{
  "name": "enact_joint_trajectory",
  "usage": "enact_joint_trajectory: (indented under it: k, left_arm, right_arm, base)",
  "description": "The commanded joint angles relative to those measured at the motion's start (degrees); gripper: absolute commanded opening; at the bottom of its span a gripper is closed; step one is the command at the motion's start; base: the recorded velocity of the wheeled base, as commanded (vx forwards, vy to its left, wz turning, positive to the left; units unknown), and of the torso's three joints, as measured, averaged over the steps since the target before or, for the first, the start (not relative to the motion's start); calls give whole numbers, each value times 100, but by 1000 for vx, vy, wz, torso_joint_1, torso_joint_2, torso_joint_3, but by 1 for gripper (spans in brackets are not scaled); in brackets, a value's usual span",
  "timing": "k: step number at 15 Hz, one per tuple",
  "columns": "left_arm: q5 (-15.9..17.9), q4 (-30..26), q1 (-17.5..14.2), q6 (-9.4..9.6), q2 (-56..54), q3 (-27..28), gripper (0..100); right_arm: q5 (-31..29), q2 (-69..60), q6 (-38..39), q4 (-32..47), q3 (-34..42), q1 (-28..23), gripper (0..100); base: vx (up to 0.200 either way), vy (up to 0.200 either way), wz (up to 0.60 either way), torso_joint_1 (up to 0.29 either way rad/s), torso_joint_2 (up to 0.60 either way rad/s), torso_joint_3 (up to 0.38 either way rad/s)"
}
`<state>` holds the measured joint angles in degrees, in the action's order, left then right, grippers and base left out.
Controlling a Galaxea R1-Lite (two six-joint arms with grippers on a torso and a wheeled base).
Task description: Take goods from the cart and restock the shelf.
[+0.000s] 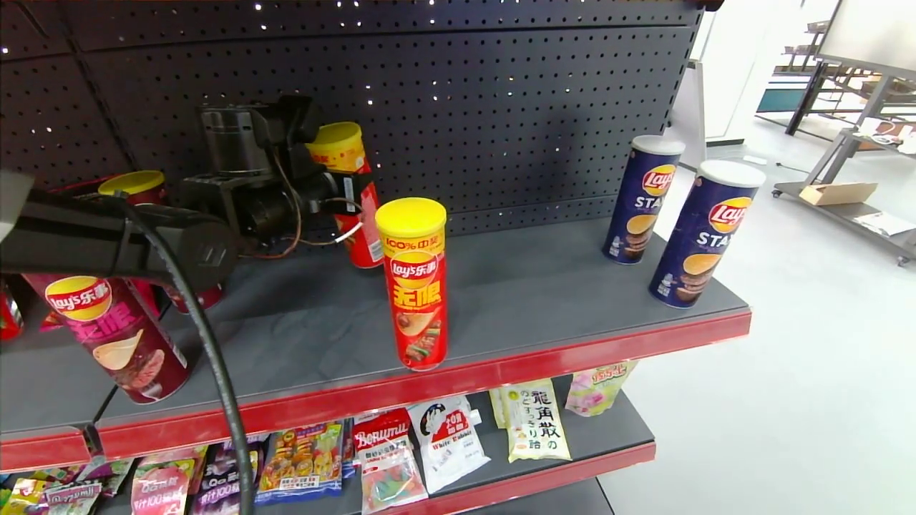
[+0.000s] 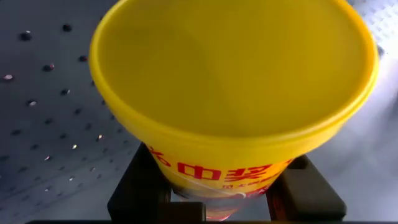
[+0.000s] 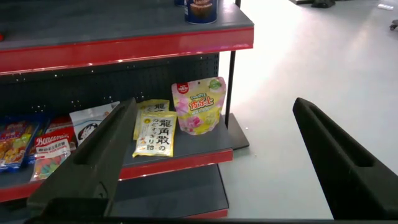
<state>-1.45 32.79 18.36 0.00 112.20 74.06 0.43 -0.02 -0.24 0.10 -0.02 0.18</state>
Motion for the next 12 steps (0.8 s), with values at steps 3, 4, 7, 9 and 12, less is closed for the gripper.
enact_joint_trajectory:
  k: [3, 4, 7, 9, 12]
  left_arm:
    - [-365, -45, 212, -325, 364, 302, 0]
    - [-435, -54, 221, -378, 390, 302, 0]
    - [-637, -89, 256, -475, 452, 373, 0]
    - [-672, -142, 317, -563, 531, 513, 0]
    - [-699, -159, 370, -633, 707, 724, 0]
  right_arm:
    - [1, 2, -2, -1, 2, -1, 100]
    - [1, 2, -2, -1, 2, -1, 100]
    - [1, 2, -2, -1, 2, -1, 100]
    - [1, 2, -2, -1, 2, -1, 100]
    - [1, 2, -2, -1, 2, -1, 100]
  base:
    - [0, 0, 0, 0, 0, 0]
    - [0, 0, 0, 0, 0, 0]
    - [0, 0, 0, 0, 0, 0]
    - [0, 0, 0, 0, 0, 0]
    - [0, 0, 0, 0, 0, 0]
